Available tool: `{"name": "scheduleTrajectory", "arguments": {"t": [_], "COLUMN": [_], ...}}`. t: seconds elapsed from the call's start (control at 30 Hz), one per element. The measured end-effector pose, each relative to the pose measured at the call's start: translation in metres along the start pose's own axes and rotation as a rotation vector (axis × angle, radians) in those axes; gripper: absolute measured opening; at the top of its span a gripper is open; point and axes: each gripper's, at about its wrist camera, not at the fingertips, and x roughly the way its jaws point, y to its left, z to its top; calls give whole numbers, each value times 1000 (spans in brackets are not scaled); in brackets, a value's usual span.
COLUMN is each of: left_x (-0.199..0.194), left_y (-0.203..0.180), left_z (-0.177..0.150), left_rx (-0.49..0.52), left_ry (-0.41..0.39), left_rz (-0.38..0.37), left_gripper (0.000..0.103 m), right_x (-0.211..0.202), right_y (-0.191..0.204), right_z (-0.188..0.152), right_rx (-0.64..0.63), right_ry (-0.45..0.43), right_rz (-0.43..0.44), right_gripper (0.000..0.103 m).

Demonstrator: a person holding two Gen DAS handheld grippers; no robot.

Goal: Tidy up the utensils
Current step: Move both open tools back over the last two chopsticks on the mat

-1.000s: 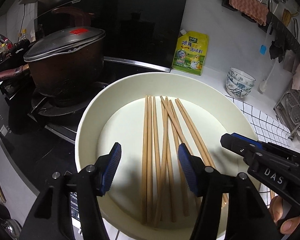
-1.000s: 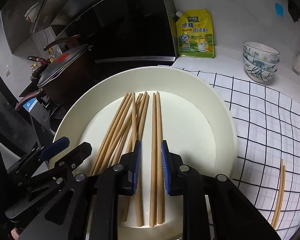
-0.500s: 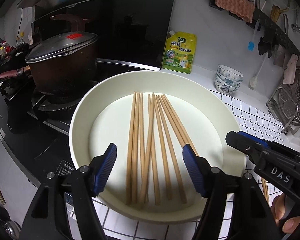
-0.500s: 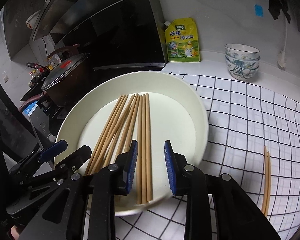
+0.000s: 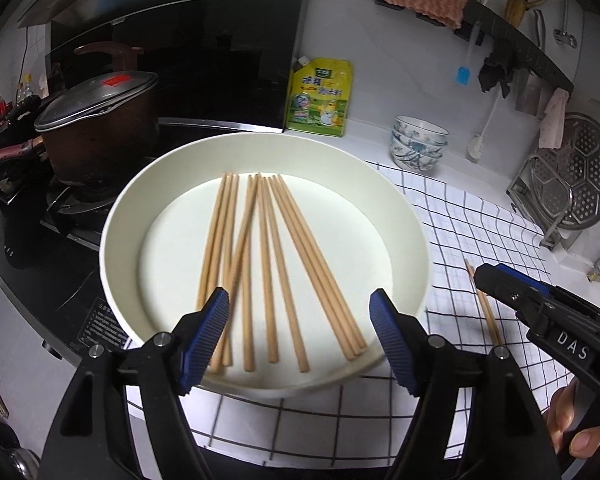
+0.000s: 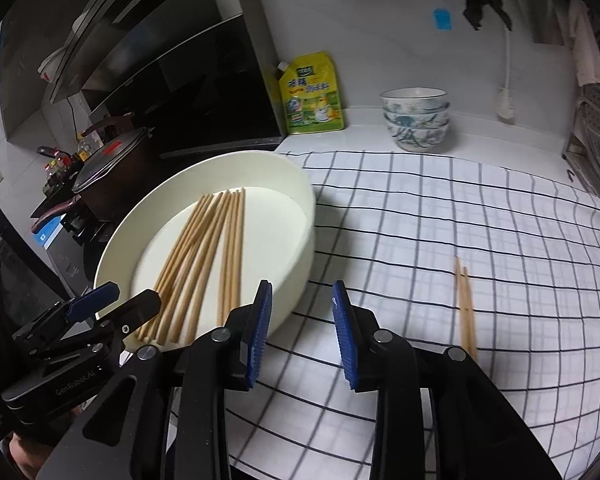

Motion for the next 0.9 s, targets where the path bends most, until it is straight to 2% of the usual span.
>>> {"name": "scheduleTrajectory", "arguments": {"t": [0.37,0.53,0.8,0.9], "left_x": [-9,-9,-1,0], "left_y": [-51,-73,-105,-111], "left_z": [-17,-27,-47,-51], "left_rx": [51,66,124,132], "left_ry": [11,25,68,77], "left_rz": [-63,-92,-118,-122], "left_gripper": [82,84,86,88], "right_x": [-33,-41,-35,-25], "right_y": [-54,-72,-106,-115], "right_z": [-29,-46,-75,-85], "right_rx": [48,27,25,32], "right_ry": [-19,-10,42,74], "right_rz": [-65,-121,-218,-220], "right_gripper": [39,40,40,40]}}
